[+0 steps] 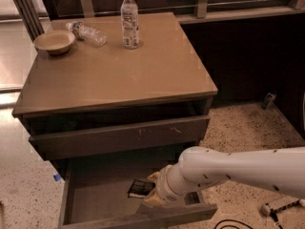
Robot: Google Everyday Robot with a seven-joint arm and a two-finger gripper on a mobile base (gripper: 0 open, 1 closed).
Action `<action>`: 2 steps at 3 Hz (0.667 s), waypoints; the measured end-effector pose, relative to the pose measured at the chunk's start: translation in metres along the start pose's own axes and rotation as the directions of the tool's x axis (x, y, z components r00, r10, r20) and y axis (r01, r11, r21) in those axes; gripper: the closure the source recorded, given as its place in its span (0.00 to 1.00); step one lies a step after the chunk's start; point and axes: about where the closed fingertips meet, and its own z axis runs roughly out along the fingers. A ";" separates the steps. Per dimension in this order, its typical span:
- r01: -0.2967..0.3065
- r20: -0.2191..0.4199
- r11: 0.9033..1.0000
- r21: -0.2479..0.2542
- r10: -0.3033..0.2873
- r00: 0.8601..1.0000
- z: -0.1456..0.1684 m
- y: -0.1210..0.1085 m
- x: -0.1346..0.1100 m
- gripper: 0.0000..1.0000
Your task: Pick rxbar chocolate from middle drawer and place on counter
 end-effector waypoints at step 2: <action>0.169 0.118 0.976 0.134 -0.185 0.976 -0.164 0.008 -0.138 1.00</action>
Offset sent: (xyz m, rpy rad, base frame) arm -0.0034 0.0363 0.3481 0.1857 -0.3884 0.1203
